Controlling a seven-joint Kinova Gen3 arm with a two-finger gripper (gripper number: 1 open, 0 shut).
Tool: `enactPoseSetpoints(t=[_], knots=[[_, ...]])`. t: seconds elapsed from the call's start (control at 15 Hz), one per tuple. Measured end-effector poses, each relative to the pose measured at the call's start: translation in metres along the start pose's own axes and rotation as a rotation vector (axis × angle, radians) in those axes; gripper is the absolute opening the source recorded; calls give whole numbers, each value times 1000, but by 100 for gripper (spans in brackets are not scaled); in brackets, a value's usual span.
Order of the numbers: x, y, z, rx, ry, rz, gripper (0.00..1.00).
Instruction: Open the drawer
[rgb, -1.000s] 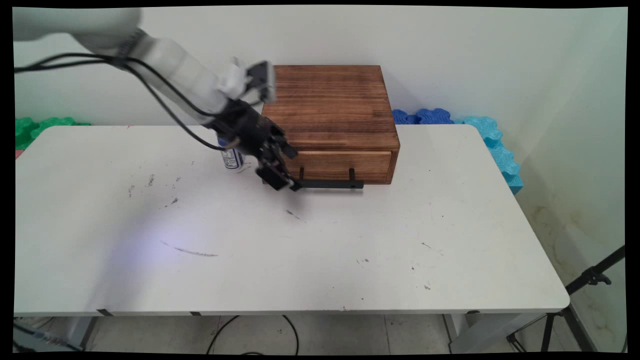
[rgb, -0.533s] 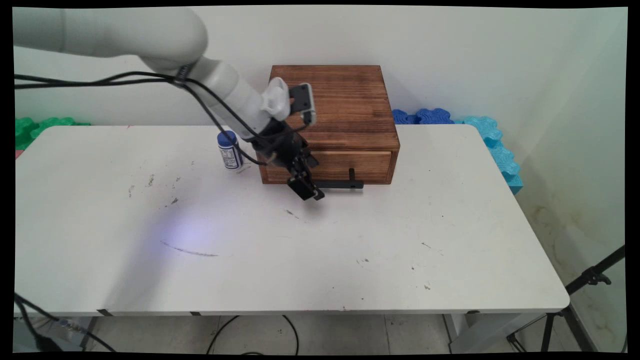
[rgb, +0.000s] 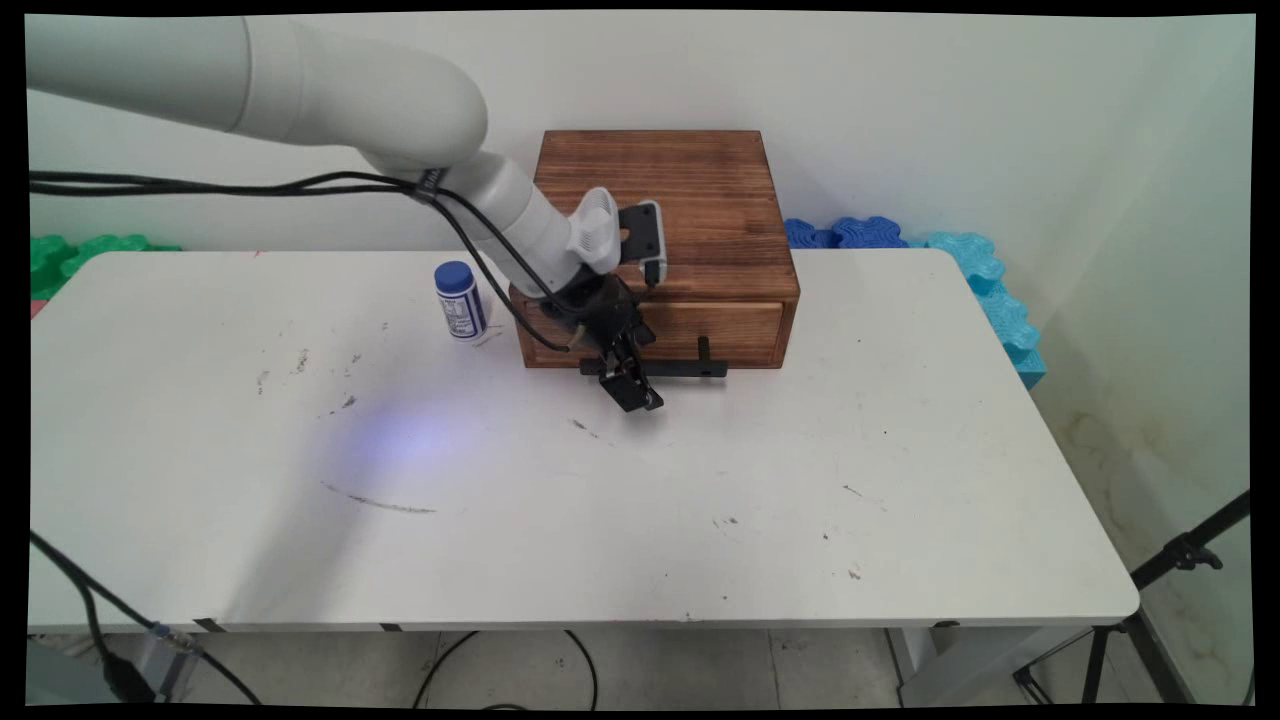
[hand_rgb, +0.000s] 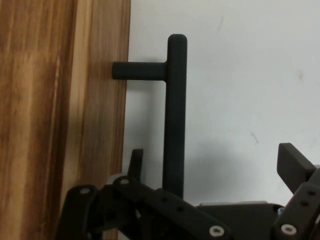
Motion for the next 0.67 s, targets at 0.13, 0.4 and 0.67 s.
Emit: enactPoseSetpoints(t=[0.13, 0.4, 0.67], knots=[[0, -1, 6, 1, -6, 7, 100], [-2, 0, 19, -4, -19, 16, 100], [-5, 2, 29, -8, -26, 26, 100]])
